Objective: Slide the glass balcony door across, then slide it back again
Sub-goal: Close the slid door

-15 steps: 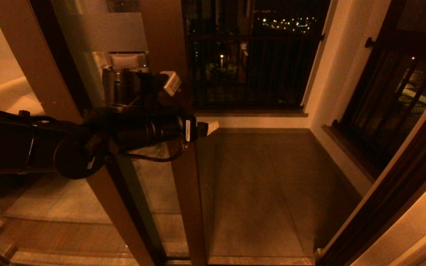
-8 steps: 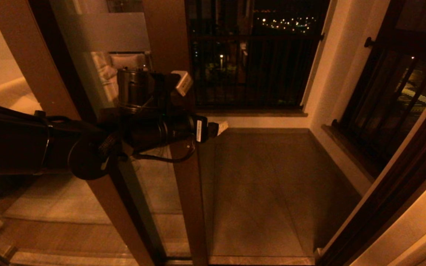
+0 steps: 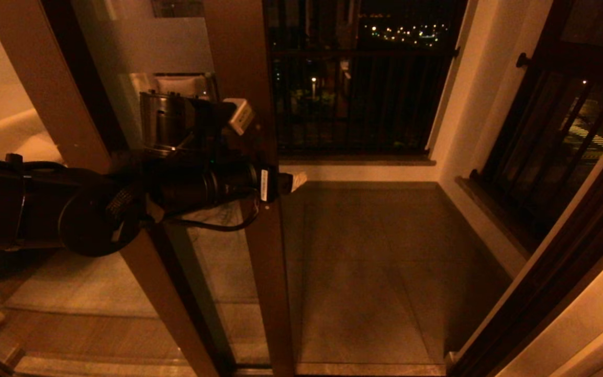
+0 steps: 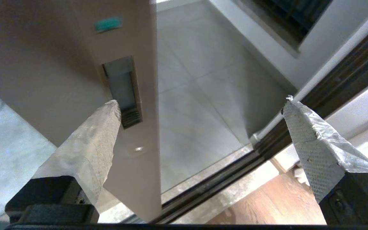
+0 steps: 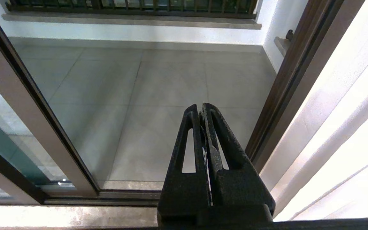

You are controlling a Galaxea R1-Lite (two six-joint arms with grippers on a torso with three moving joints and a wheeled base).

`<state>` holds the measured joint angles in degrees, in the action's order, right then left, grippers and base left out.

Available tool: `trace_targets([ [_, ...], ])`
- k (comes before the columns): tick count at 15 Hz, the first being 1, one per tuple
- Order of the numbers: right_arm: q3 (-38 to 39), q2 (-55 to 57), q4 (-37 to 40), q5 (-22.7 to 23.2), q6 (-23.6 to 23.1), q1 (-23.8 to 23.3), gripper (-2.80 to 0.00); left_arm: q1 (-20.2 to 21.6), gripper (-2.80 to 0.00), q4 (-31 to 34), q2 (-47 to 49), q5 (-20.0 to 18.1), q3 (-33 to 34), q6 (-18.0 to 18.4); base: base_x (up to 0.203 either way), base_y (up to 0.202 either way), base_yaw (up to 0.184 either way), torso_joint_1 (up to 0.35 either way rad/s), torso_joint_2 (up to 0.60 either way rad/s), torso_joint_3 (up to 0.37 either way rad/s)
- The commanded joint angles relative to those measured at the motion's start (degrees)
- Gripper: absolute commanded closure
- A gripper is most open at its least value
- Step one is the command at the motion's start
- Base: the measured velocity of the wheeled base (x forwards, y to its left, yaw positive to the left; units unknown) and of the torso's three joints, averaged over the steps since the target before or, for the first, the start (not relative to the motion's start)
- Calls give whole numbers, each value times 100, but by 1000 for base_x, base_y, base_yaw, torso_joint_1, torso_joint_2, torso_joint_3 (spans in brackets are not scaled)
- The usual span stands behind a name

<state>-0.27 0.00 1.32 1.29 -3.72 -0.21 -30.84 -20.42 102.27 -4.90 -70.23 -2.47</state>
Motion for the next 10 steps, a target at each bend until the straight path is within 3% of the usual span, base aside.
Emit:
trace_targets([
  [1,0,9,0,3,-6,-4,0,16,-280,-29,139,-3,-52,-7,0,0,0,0,0,0],
  [10,0,9,0,3,-6,-6,0,-21,-280,-58,605,-23,-530,-8,0,0,0,0,0,0],
])
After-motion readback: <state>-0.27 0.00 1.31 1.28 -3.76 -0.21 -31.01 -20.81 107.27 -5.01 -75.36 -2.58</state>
